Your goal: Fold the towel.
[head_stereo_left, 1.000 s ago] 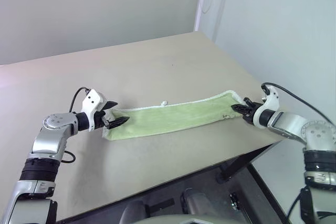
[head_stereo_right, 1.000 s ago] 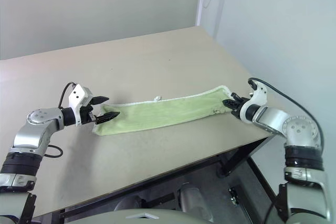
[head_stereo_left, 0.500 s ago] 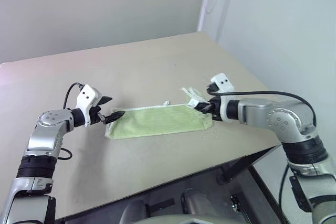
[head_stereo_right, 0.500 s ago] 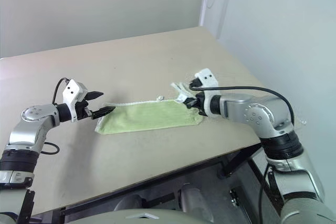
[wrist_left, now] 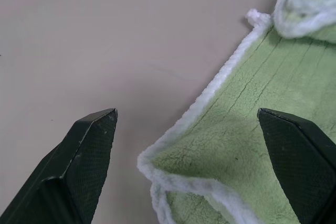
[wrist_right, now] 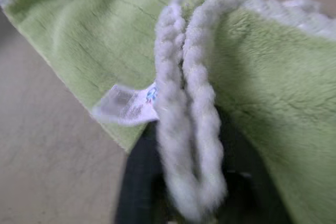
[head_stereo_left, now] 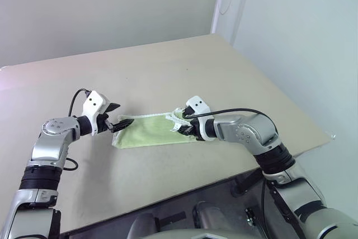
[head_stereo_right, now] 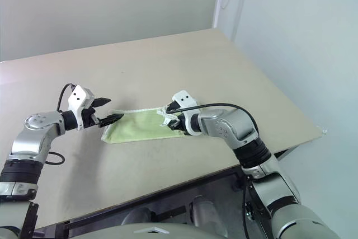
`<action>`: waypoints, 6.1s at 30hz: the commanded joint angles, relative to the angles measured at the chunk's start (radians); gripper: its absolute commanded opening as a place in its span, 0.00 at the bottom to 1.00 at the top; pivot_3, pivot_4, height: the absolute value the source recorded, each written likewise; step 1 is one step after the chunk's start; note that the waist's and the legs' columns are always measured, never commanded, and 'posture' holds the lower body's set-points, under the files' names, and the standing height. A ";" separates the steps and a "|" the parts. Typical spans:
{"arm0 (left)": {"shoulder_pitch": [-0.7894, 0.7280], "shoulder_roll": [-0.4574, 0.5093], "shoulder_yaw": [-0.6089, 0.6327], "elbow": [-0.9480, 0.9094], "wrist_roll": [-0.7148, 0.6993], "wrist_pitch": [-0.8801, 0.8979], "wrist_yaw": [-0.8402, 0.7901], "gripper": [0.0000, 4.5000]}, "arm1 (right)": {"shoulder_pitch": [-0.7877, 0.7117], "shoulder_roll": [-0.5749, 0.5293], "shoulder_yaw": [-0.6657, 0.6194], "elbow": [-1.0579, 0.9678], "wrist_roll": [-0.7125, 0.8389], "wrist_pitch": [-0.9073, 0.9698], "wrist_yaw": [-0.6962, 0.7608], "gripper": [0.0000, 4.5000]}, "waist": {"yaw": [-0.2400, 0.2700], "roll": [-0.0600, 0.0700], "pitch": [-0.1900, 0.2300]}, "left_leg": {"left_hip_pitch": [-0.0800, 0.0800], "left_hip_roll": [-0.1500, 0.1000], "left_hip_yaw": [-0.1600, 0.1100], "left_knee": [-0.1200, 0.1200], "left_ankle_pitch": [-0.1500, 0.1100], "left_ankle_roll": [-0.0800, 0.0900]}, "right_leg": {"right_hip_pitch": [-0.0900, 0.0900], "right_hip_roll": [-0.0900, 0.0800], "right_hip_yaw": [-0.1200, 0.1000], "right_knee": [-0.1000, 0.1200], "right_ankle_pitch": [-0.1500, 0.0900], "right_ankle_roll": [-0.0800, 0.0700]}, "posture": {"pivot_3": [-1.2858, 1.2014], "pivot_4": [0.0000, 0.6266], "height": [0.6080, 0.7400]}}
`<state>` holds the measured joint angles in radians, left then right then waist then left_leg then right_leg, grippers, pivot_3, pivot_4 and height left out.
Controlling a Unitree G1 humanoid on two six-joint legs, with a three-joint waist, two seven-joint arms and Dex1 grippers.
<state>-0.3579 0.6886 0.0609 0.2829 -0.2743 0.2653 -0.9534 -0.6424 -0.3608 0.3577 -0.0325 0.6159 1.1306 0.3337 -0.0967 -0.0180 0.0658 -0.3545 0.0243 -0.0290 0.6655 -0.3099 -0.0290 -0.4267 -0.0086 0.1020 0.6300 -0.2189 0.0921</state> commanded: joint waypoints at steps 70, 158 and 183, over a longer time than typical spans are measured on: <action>-0.010 -0.047 0.137 -0.004 -0.335 0.955 0.146 0.14 | 0.143 0.149 -0.105 0.261 -0.542 -0.598 0.136 1.00 | -0.002 0.005 -0.007 | 0.016 -0.008 -0.007 -0.001 0.000 -0.002 | 0.021 -0.004 0.001 -0.002 -0.007 0.004 | 0.52 0.00 1.00; -0.355 -0.067 -0.135 -0.036 -0.034 0.172 -0.224 1.00 | 0.197 0.063 -0.387 -0.220 -0.026 -0.352 0.189 1.00 | -0.003 -0.001 0.001 | 0.014 -0.008 -0.006 -0.016 0.000 -0.001 | 0.013 -0.002 0.005 -0.005 -0.008 0.006 | 0.52 0.00 1.00; -0.178 -0.273 -0.304 0.242 0.217 -0.286 -0.090 1.00 | 0.219 0.112 -0.046 0.177 -0.373 -0.563 0.294 1.00 | 0.025 -0.003 -0.002 | 0.017 -0.009 -0.007 0.000 0.000 -0.001 | 0.022 -0.001 0.005 -0.001 -0.010 0.005 | 0.52 0.00 1.00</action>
<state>-0.5249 0.4232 -0.2206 0.5096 -0.0794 0.0012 -1.0332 -0.4206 -0.2563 0.3074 0.1325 0.2568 0.5816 0.6277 -0.0718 -0.0210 0.0638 -0.3374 0.0154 -0.0359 0.6655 -0.3096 -0.0298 -0.4045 -0.0100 0.1067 0.6292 -0.2286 0.0969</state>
